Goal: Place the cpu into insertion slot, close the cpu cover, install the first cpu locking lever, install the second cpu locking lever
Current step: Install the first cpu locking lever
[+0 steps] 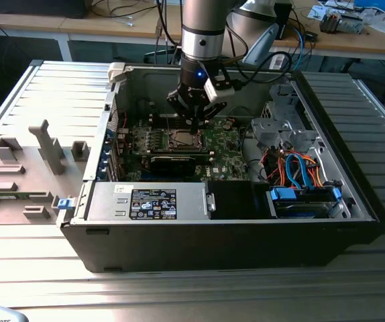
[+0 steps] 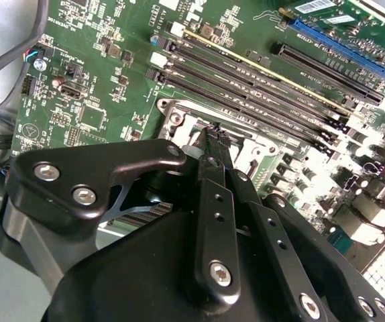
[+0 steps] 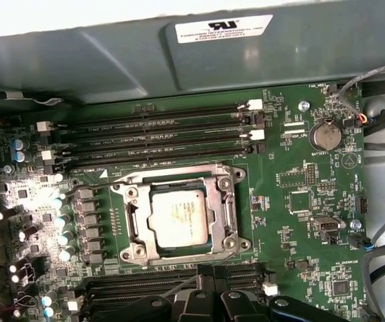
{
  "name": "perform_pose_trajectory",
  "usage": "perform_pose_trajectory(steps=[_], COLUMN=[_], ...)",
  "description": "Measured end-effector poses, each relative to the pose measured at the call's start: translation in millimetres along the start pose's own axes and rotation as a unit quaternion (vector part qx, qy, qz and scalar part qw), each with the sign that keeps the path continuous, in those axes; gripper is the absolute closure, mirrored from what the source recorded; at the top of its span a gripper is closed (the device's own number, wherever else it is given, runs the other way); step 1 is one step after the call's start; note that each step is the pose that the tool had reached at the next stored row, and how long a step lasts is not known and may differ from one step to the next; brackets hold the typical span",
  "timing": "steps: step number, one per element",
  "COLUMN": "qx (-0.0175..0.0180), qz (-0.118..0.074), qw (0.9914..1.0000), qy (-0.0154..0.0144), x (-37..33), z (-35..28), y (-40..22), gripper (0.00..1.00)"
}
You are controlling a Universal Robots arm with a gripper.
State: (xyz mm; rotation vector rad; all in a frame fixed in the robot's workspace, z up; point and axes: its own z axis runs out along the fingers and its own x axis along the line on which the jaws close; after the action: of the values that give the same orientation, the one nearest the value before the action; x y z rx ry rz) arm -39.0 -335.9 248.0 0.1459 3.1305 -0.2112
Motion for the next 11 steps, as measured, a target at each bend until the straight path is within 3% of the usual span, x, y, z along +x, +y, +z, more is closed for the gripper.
perform_pose_trajectory(steps=[10,11], qx=[0.0,-0.0001], qz=[-0.011,-0.019], qw=[0.99993,0.99981], qy=[-0.0015,-0.0026], x=[0.0,0.0], z=[0.0,0.0], y=[0.0,0.0], gripper=[0.89,0.89])
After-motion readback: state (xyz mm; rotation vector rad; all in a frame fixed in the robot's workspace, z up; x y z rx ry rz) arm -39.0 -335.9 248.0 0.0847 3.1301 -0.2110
